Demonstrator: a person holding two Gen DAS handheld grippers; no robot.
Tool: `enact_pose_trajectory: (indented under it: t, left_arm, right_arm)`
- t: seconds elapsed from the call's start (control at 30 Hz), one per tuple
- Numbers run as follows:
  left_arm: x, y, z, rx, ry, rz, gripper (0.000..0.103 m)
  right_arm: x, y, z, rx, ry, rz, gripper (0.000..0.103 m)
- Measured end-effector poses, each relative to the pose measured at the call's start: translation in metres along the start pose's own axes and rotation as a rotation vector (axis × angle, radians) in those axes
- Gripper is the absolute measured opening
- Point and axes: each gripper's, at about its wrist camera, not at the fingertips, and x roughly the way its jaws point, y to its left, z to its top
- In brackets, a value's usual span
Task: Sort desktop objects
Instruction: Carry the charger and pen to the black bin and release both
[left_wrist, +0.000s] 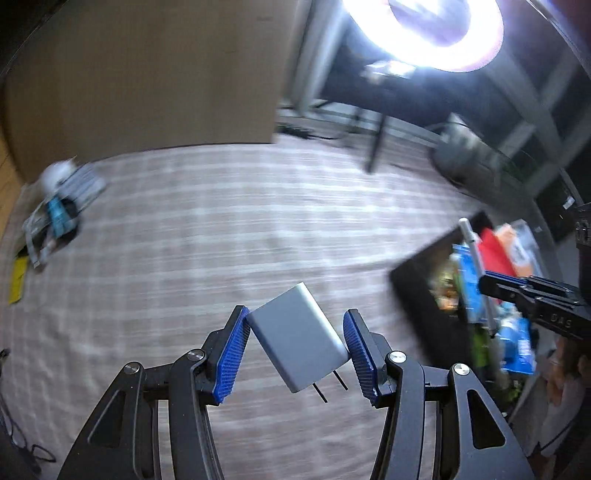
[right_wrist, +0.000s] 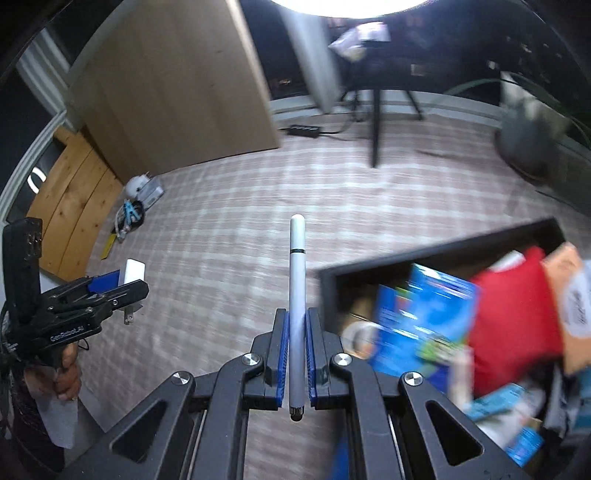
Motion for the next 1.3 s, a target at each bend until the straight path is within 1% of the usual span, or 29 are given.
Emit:
enact_pose_trajectory:
  t: [0.27, 0.37, 0.53, 0.63, 0.73, 0.93, 1.03, 1.1, 1.13, 1.17, 1.3]
  left_arm:
    - [0.018, -0.108, 0.012, 0.13, 0.025, -0.122, 0.056]
    - [0.025, -0.152, 0.012, 0.181, 0.037, -0.16, 0.056]
    - [0.039, -0.211, 0.007, 0.255, 0.059, -0.208, 0.056]
    - [0.046, -0.236, 0.004, 0.281, 0.078, -0.224, 0.056]
    - [0.051, -0.255, 0.002, 0.306, 0.083, -0.222, 0.056]
    - [0.054, -0.271, 0.0, 0.326, 0.098, -0.225, 0.057]
    - [0.052, -0.273, -0.002, 0.342, 0.079, -0.212, 0.057]
    - [0.051, -0.271, -0.002, 0.348, 0.084, -0.208, 0.059]
    - [0.05, -0.269, -0.001, 0.348, 0.09, -0.211, 0.061]
    - [0.049, -0.267, -0.001, 0.347, 0.088, -0.207, 0.063]
    - [0.04, -0.252, 0.002, 0.352, 0.06, -0.168, 0.063]
  right_arm:
    - [-0.042, -0.074, -0.025, 0.054, -0.013, -0.081, 0.008]
    - [-0.055, -0.098, -0.031, 0.064, -0.012, -0.128, 0.008]
    - [-0.065, -0.127, -0.04, 0.089, -0.006, -0.166, 0.008]
    - [-0.067, -0.143, -0.044, 0.107, 0.002, -0.178, 0.008]
    - [-0.07, -0.152, -0.046, 0.121, 0.001, -0.179, 0.008]
    - [-0.074, -0.158, -0.047, 0.129, -0.007, -0.181, 0.008]
    - [-0.074, -0.159, -0.047, 0.128, -0.015, -0.183, 0.009]
    - [-0.074, -0.156, -0.045, 0.125, -0.014, -0.201, 0.027]
    - [-0.074, -0.155, -0.044, 0.126, -0.019, -0.213, 0.05]
    - [-0.077, -0.153, -0.043, 0.127, -0.036, -0.235, 0.063]
    - [-0.08, -0.144, -0.036, 0.121, -0.054, -0.247, 0.063]
